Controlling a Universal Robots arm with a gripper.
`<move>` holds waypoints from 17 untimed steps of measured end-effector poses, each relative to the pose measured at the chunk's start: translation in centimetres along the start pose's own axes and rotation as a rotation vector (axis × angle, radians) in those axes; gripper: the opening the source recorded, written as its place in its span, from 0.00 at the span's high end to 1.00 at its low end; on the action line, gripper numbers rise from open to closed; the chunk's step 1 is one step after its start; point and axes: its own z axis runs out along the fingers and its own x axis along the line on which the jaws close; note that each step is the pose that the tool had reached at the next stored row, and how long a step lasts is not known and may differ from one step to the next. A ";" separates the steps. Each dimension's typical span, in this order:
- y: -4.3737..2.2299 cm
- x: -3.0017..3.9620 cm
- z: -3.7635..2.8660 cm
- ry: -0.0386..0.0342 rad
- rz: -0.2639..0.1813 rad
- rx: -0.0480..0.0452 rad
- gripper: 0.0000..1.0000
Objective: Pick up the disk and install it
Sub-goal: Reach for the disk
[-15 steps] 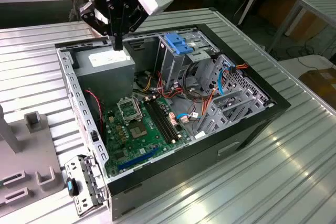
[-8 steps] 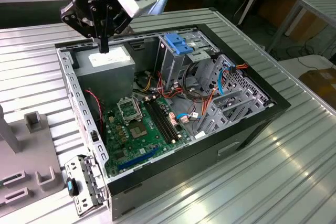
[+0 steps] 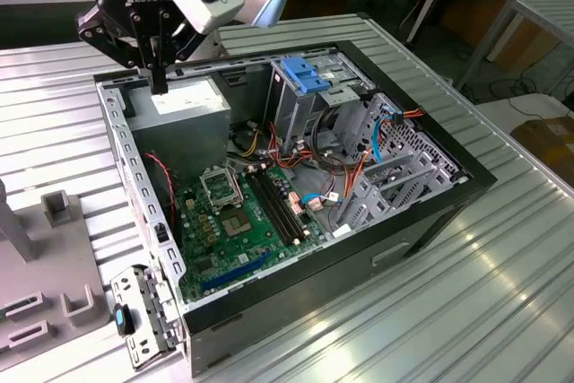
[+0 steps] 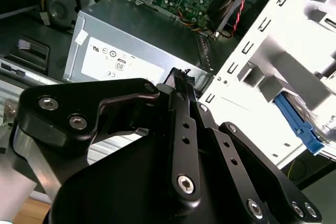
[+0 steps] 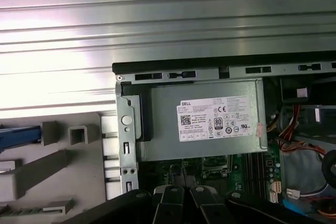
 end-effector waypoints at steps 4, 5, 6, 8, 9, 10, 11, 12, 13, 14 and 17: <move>-0.09 1.16 -0.03 0.0000 0.000 0.0000 0.89; -0.10 1.36 -0.04 0.0000 0.000 0.0000 0.89; -0.11 1.50 -0.04 0.0000 0.000 0.0000 0.89; -0.14 1.86 -0.06 0.0001 0.000 0.0001 0.89; -0.18 2.33 -0.06 0.0000 0.000 0.0000 0.89; -0.24 3.14 -0.09 0.0000 0.000 0.0000 0.89; -0.26 3.41 -0.09 0.0000 0.000 -0.0001 0.89; -0.27 3.55 -0.10 0.0000 0.000 -0.0001 0.89; -0.28 3.69 -0.10 0.0000 0.000 0.0000 0.89; -0.30 4.02 -0.11 0.0000 0.000 -0.0001 0.89; -0.40 5.31 -0.15 0.0000 0.000 0.0000 0.89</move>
